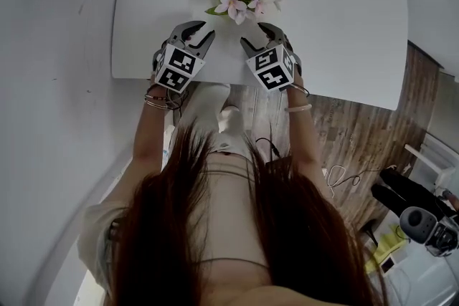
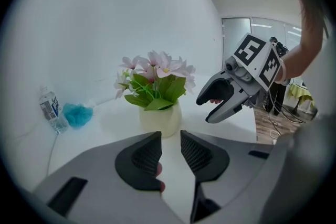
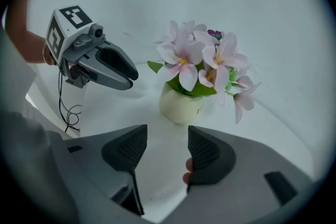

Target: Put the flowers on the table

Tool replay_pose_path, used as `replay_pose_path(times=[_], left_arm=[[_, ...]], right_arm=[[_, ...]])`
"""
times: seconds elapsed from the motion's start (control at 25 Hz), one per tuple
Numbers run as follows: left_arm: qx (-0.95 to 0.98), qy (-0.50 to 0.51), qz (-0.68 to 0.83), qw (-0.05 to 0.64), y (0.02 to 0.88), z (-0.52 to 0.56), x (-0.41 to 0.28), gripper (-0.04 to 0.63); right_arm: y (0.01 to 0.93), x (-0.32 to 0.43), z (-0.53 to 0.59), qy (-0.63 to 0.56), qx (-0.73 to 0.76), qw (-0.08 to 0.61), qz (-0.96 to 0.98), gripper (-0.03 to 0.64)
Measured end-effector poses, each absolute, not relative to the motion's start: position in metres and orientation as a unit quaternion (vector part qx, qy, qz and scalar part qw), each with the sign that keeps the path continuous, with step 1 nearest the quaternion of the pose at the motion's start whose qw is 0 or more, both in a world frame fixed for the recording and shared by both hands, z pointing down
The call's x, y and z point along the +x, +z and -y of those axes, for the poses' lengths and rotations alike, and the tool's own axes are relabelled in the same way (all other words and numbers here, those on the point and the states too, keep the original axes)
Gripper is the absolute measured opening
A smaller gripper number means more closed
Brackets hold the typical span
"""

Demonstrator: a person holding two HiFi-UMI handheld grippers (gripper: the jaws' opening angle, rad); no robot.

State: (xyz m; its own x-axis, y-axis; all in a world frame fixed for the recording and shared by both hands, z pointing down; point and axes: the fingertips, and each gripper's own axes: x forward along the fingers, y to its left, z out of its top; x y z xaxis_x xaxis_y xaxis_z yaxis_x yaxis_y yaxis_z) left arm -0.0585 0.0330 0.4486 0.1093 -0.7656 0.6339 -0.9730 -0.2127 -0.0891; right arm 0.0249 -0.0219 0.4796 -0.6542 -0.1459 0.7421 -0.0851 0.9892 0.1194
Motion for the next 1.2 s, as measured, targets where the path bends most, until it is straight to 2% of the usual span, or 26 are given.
replay_pose_path(times=[0.16, 0.24, 0.36, 0.88, 1.2], left_arm=[[0.716, 0.289, 0.611, 0.174, 0.443, -0.045, -0.05, 0.08], [0.713, 0.288, 0.615, 0.173, 0.44, -0.05, -0.045, 0.064], [0.707, 0.285, 0.624, 0.172, 0.434, -0.06, -0.04, 0.053], [0.692, 0.266, 0.653, 0.154, 0.407, -0.088, -0.011, 0.008], [0.687, 0.27, 0.662, 0.13, 0.392, -0.107, 0.008, 0.003]], right_arm=[[0.465, 0.03, 0.015, -0.03, 0.075, 0.395, 0.915, 0.236], [0.458, 0.035, 0.013, -0.033, 0.085, 0.388, 0.917, 0.191], [0.451, 0.041, 0.006, -0.033, 0.091, 0.377, 0.921, 0.166], [0.421, 0.072, -0.022, -0.045, 0.109, 0.349, 0.93, 0.089], [0.406, 0.093, -0.04, -0.058, 0.12, 0.334, 0.933, 0.07]])
